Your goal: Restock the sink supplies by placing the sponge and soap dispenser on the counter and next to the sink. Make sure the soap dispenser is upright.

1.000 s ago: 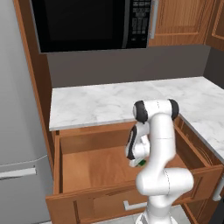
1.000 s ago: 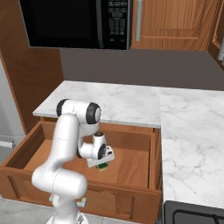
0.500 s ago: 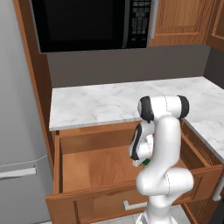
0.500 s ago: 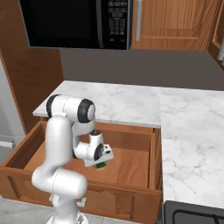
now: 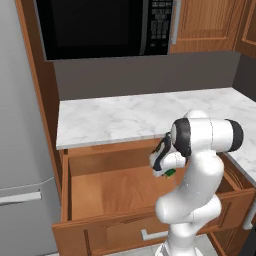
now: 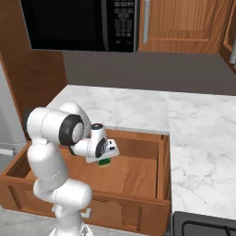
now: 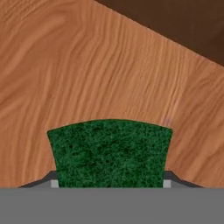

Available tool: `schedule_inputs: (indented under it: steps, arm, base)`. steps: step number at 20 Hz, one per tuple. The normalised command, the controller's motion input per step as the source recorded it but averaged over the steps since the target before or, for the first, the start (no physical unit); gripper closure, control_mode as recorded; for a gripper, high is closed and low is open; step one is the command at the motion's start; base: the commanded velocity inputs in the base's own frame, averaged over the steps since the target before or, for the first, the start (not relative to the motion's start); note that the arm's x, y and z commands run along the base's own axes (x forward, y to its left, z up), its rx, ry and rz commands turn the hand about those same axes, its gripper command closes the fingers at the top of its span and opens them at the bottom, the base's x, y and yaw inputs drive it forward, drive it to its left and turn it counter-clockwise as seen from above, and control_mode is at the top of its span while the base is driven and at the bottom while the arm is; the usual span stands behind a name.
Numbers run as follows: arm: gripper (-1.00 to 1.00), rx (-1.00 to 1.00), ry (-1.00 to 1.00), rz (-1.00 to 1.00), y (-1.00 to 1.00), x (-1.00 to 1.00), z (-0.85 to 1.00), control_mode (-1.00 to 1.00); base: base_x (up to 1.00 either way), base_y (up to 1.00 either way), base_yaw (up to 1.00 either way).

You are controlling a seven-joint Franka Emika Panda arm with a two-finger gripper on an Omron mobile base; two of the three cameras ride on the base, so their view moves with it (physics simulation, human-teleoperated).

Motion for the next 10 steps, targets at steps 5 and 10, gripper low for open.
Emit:
schedule_inputs:
  steps: [5,10]
  arm:
    - [1.00,0.00,-0.10,-0.18,0.01,-0.30,0.98,-1.00]
    - [1.00,0.02,-0.06,-0.19,0.00,-0.48,0.96,-1.00]
  base:
    - [0.00,0.00,0.00]
    - [0.00,0.00,0.00]
